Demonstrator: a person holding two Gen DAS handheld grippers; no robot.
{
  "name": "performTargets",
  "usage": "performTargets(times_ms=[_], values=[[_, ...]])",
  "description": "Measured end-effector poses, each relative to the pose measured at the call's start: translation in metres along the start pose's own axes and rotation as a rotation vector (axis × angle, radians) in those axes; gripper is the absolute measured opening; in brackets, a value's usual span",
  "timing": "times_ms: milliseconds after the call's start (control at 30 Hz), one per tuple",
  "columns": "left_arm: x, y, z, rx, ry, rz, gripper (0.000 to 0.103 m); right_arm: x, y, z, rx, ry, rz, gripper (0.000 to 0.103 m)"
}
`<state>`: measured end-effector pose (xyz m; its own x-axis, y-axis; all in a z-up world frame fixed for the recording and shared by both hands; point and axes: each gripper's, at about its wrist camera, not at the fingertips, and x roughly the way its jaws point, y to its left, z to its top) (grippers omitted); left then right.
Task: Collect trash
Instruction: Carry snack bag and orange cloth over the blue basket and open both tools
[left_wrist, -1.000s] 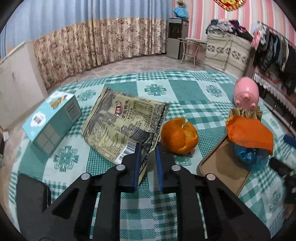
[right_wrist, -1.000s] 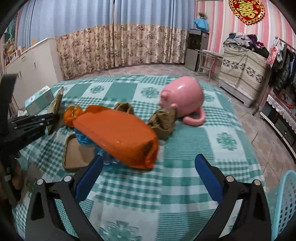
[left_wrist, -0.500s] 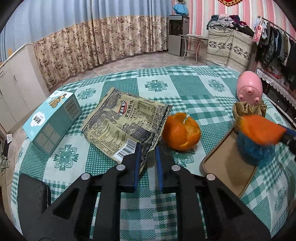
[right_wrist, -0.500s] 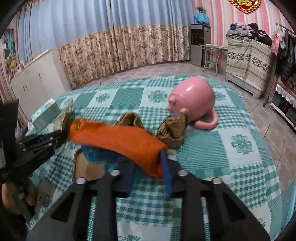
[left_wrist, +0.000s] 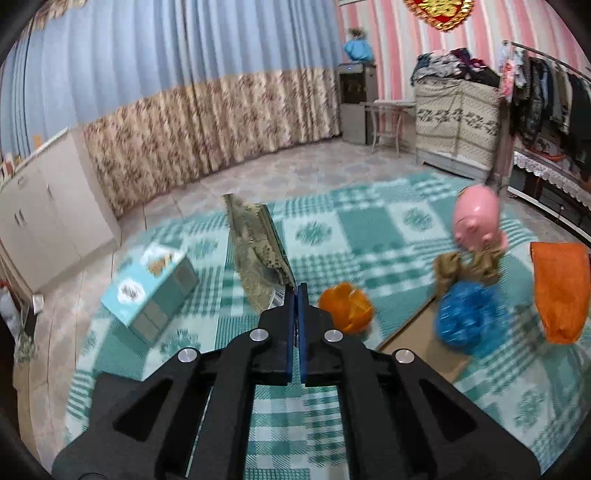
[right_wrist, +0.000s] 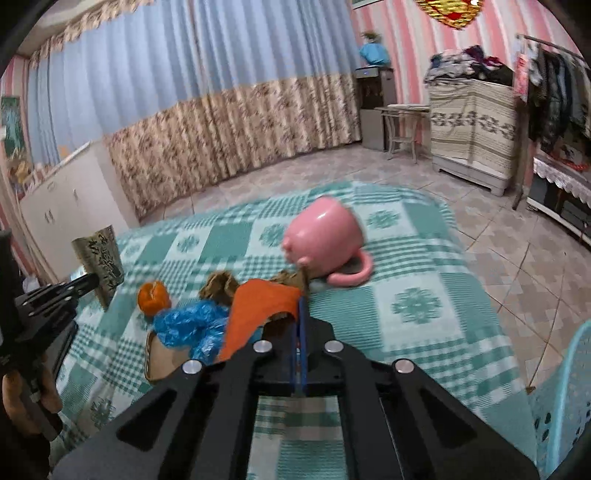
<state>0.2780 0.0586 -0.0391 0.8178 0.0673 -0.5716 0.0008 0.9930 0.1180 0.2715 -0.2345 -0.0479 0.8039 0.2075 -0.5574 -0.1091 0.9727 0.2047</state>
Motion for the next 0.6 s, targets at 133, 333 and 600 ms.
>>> performTargets(times_ms=[133, 333, 600], values=[[-0.026, -0.020, 0.016, 0.031, -0.045, -0.051, 0.000, -0.022, -0.034, -0.002, 0.089, -0.031, -0.027, 0.001], [-0.059, -0.077, 0.032, 0.073, -0.086, -0.199, 0.000, -0.067, -0.091, -0.005, 0.201, -0.092, -0.133, 0.001], [-0.085, -0.182, 0.037, 0.170, -0.114, -0.413, 0.000, -0.140, -0.154, -0.016, 0.233, -0.157, -0.392, 0.001]])
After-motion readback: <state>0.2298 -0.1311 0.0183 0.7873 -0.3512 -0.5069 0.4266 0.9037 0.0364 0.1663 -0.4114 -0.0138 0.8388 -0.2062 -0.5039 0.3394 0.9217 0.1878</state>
